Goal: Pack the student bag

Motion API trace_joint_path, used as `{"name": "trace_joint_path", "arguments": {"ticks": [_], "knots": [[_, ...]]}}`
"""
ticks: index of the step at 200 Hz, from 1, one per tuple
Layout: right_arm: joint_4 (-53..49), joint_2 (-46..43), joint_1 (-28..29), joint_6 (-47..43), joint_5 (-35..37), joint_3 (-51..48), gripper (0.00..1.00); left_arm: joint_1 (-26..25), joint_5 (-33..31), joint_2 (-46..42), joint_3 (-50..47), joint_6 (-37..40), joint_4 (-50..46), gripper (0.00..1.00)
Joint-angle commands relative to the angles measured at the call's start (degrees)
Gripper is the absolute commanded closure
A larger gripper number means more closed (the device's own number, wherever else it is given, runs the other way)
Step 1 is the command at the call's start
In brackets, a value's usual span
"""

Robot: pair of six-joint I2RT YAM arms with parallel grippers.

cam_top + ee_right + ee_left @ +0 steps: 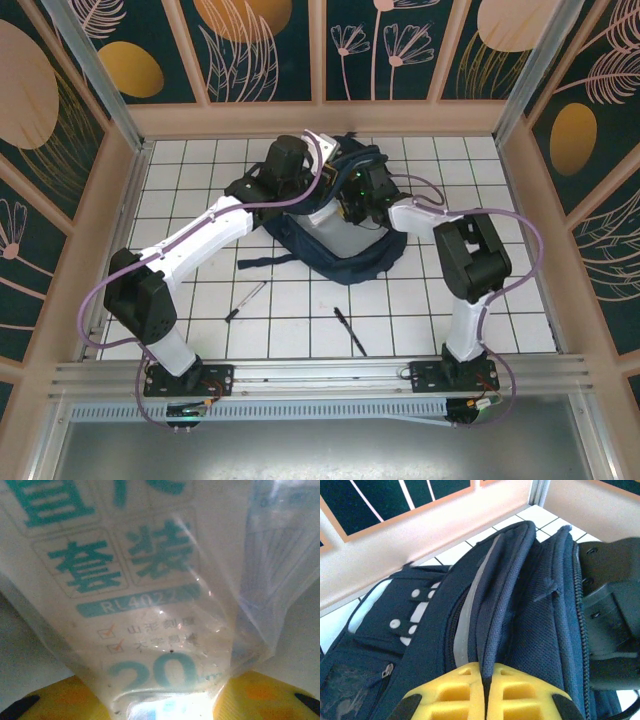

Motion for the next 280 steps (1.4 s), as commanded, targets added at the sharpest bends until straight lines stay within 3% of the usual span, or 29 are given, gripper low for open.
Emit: {"name": "trace_joint_path", "arguments": {"ticks": [1,32,82,137,154,176,213,280], "knots": [[4.91,2.19,1.04,1.7,3.84,3.68,0.55,-0.48,4.1,-1.83,4.84,0.31,7.87,1.0],[6.33,3.81,2.6,-3.94,6.05,6.35,0.53,-0.48,4.34,-2.09,4.57,1.73,8.32,1.0],[4.03,0.38,9.16,1.01,4.8,3.39,0.54,-0.48,2.39,-0.89,4.64,2.89,9.12,1.0],[8.28,2.92,4.59,-13.93,2.42,4.7,0.52,-0.41,3.0,-2.59,2.52,3.07,8.94,1.0],[13.17,4.27,3.59,-18.51,-1.74,4.83,0.46,-0.47,2.8,-3.64,1.31,3.8,9.28,1.0],[9.38,4.16,3.43,-22.08,1.02,4.63,0.31,-0.47,0.57,-4.29,0.3,3.98,9.46,1.0],[5.74,-6.34,3.54,-26.26,5.69,-5.73,0.17,-0.27,-4.29,-5.59,-4.43,3.7,12.27,1.0],[-4.86,-28.16,0.3,-37.53,4.04,-24.74,0.16,2.07,-7.36,-5.47,-8.37,5.53,14.38,1.0]]}}
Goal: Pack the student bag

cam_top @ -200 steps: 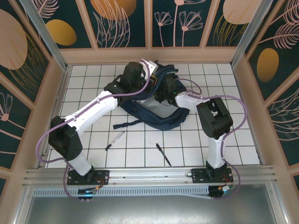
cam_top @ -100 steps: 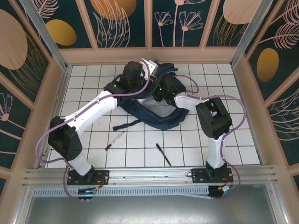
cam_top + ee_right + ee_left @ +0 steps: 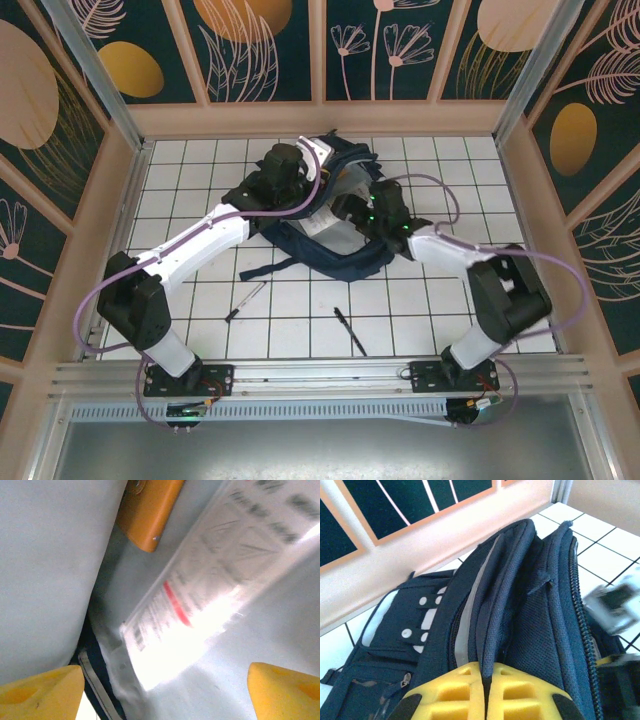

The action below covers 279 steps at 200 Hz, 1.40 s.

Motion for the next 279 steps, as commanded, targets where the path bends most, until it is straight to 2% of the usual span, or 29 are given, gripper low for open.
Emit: {"name": "trace_joint_path", "arguments": {"ticks": [1,66,87,102,111,145,162,175,189,203,218,241,259,279], "knots": [[-6.94,-6.19,-1.16,-6.6,0.1,-4.56,0.16,1.37,-2.1,-3.13,-1.38,1.52,8.27,1.0],[-20.72,-24.85,-1.89,-13.45,3.78,-12.21,0.16,1.93,2.14,-1.66,-2.34,-2.2,8.78,1.0],[-22.16,-27.41,-1.3,-15.73,1.46,-12.62,0.16,1.93,3.02,-0.62,-0.99,-2.72,6.16,1.0],[-21.29,-26.98,0.78,-18.19,-3.39,-12.3,0.18,2.06,2.59,-1.36,-0.45,-3.3,3.48,0.79],[-21.34,-25.99,2.94,-19.31,-5.3,-11.55,0.19,2.22,2.27,-2.77,-0.5,-4.01,1.84,0.7],[-26.33,-18.64,12.56,-19.61,-5.58,-8.81,0.25,2.9,-0.39,-11.49,-6.01,-8.34,-0.19,0.25],[-26.78,-16.53,17.71,-17.94,-6.56,-9.72,0.3,3.5,-1.34,-15.18,-7.99,-10.48,-4.56,0.19],[-28.09,-16.33,22.03,-16.91,-4.66,-10.06,0.34,4.25,-4.51,-16.79,-8.58,-14.18,-10.83,0.04],[-29.18,-17.51,26.01,-15.98,-2.75,-10.29,0.35,6.5,-4.45,-17.34,-9.14,-19.21,-18.16,0.02],[-30.85,-18.6,28.19,-15.87,-1.14,-8.68,0.36,9.35,0.76,-16.98,-10.98,-22.15,-20.9,0.01],[-31.03,-18.13,27.68,-17.18,2.94,-5.07,0.36,10.62,5.19,-15.63,-13.01,-22.66,-17.95,0.01],[-26.57,-13.23,21.78,-18.01,7.85,-0.07,0.36,11.63,2.53,-9.09,-11.09,-22.48,-11.63,0.01],[-18.91,-8.73,16.25,-18.79,6.95,0.7,0.36,13.15,2.48,-1.88,-7.31,-20.63,-6.54,0.01],[-11.2,-2.76,11.55,-19.23,4.1,0.35,0.41,14.54,0.82,7.37,-1.24,-15.68,-2.7,0.01]]}}
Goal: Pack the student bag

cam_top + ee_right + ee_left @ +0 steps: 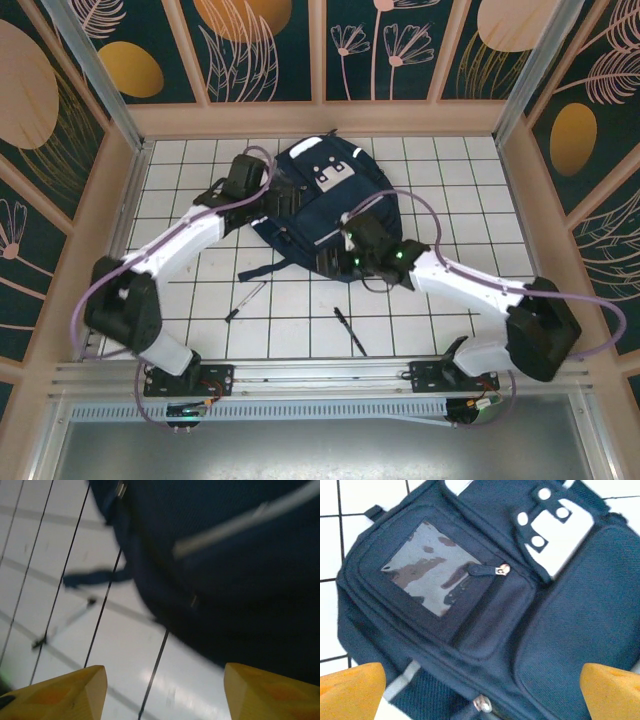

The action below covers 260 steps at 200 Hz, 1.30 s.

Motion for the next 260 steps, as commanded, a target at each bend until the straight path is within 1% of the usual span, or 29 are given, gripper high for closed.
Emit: {"name": "trace_joint_path", "arguments": {"ticks": [1,9,23,33,43,46,52,59,72,83,96,108,124,135,155,166,179,185,202,216,229,240,253,260], "knots": [[9.65,6.17,-4.56,-1.27,0.63,-0.2,0.41,1.87,-1.24,7.8,7.18,4.18,7.56,0.01],[11.71,8.2,-6.03,-1.12,0.01,-0.32,0.44,2.06,-1.4,11.31,9.79,6.64,8.15,0.01],[11.48,11.18,-9.49,-0.63,-0.56,0.62,0.48,2.07,-2.16,17.17,13.75,10.82,7.65,0.02],[12.18,11.91,-11.65,-1.56,0.86,-0.04,0.51,2.16,-4.04,20.32,14.98,11.74,6.71,0.02],[12.98,12.91,-13.84,-2.89,1.23,-0.49,0.54,2.14,-4.34,22.44,15.37,11.57,4.94,0.02],[13.31,13.21,-16.0,-3.19,0.62,-0.49,0.55,2.12,-4.15,22.77,15.11,11.4,4.7,0.02],[14.13,14.2,-18.58,-3.75,-1.04,-0.36,0.57,2.08,-3.01,22.77,14.24,10.81,4.1,0.03],[15.83,15.18,-21.05,-4.87,-3.12,-0.09,0.58,2.08,-0.92,21.9,12.13,9.89,4.16,0.03],[17.8,17.29,-25.26,-7.28,-6.76,1.73,0.59,2.07,2.52,18.2,5.4,8.09,6.82,0.04],[16.53,19.84,-27.2,-9.48,-7.02,5.46,0.59,2.01,5.45,14.51,0.22,6.66,8.7,0.05],[17.01,22.4,-29.31,-10.58,-10.7,8.45,0.58,1.75,8.01,10.27,-5.0,5.77,9.58,0.07],[17.17,23.69,-30.99,-9.51,-13.72,10.84,0.57,1.35,9.83,6.52,-8.31,7.37,9.37,0.09],[15.94,22.14,-32.3,-6.96,-13.05,12.1,0.55,0.61,13.17,0.65,-10.43,11.86,8.13,0.11],[15.26,19.25,-32.55,-5.52,-12.53,10.92,0.52,0.06,15.23,-2.74,-10.69,16.24,6.97,0.13],[12.5,12.71,-31.18,-4.44,-12.59,7.07,0.5,-0.21,14.32,-8.88,-11.11,23.82,8.09,0.14],[9.69,9.51,-28.85,-3.75,-11.68,5.11,0.49,-0.21,15.25,-11.37,-11.77,30.92,9.37,0.13],[9.31,7.14,-23.89,-0.39,-11.34,2.76,0.49,-0.21,17.07,-12.32,-12.89,40.54,10.86,0.12],[10.27,6.77,-21.18,1.59,-11.78,1.98,0.49,-0.21,16.58,-11.62,-13.37,44.25,11.87,0.12],[11.44,7.29,-14.95,9.15,-8.7,2.26,0.48,-0.21,10.34,-6.49,-12.81,52.6,13.75,0.12],[14.62,8.25,-12.04,14.3,-7.93,1.3,0.49,-0.21,9.73,-1.93,-11.24,60.48,12.05,0.12],[14.16,10.1,-11.13,14.75,-6.5,1.45,0.5,-0.21,11.37,1.45,-9.85,66.41,11.25,0.11],[12.31,11.48,-11.9,13.62,-6.52,1.91,0.51,-0.21,12.36,4.0,-7.98,69.22,10.63,0.11],[11.72,11.85,-12.86,11.68,-6.68,1.32,0.52,-0.28,10.98,7.94,-6.09,71.77,10.54,0.11],[11.42,11.93,-13.32,10.25,-6.97,1.08,0.5,-0.29,9.57,9.75,-5.27,72.61,10.52,0.12]]}}
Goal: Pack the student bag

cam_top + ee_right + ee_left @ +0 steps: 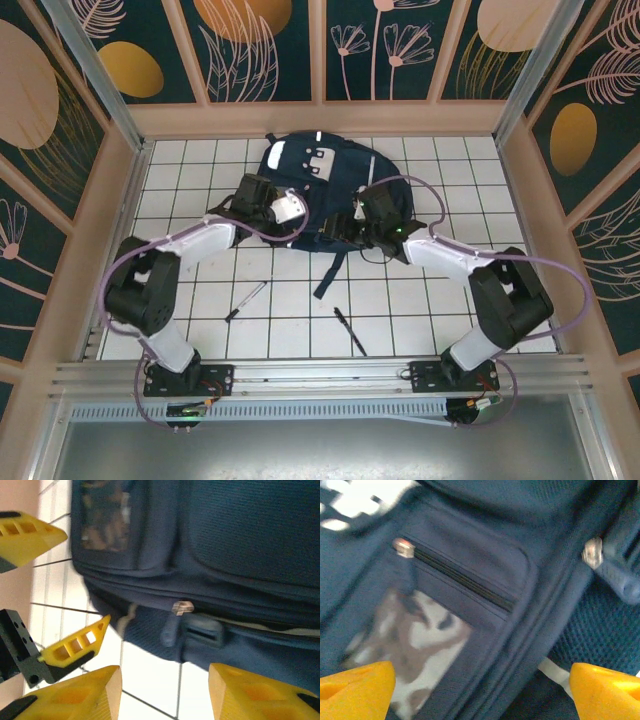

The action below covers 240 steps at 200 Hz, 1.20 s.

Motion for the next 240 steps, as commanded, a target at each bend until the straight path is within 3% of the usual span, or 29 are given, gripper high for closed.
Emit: {"name": "trace_joint_path", "arguments": {"ticks": [1,19,31,39,62,77,111,157,181,240], "knots": [[-1.68,1.1,-2.08,-0.46,2.03,-1.36,0.5,-0.18,-1.91,4.56,4.82,11.57,-0.78,0.12],[-1.86,2.69,-4.56,-2.52,-1.45,-1.79,0.5,-0.8,-7.1,9.86,7.49,11.81,-1.19,0.14],[-1.48,3.49,-5.72,-4.32,-2.46,-2.1,0.51,-1.45,-9.44,13.07,9.87,8.9,-1.47,0.23],[-0.87,3.72,-6.09,-6.4,-2.77,-2.27,0.52,-1.84,-9.69,15.02,11.92,6.92,-3.01,0.35],[-0.42,5.57,-8.3,-10.41,-3.17,-1.84,0.54,-2.85,-5.9,18.04,16.6,4.59,-10.64,0.81],[-0.53,6.07,-10.33,-11.72,-5.1,-1.4,0.55,-2.92,-2.9,16.58,16.3,1.33,-11.79,1.0],[-4.56,0.89,-8.35,-12.01,-7.23,1.25,0.52,-2.94,4.64,8.64,14.5,-9.65,-12.71,1.0],[-4.17,-3.87,1.82,-4.38,1.78,2.58,0.5,-2.99,12.53,5.65,15.22,-18.51,-13.79,1.0],[-4.01,-3.31,5.95,-1.34,10.22,3.49,0.5,-2.94,15.73,4.64,13.77,-20.03,-12.02,1.0],[-12.09,2.89,7.35,0.9,23.04,12.09,0.6,-3.0,16.06,3.11,10.99,-20.08,-9.9,1.0]]}}
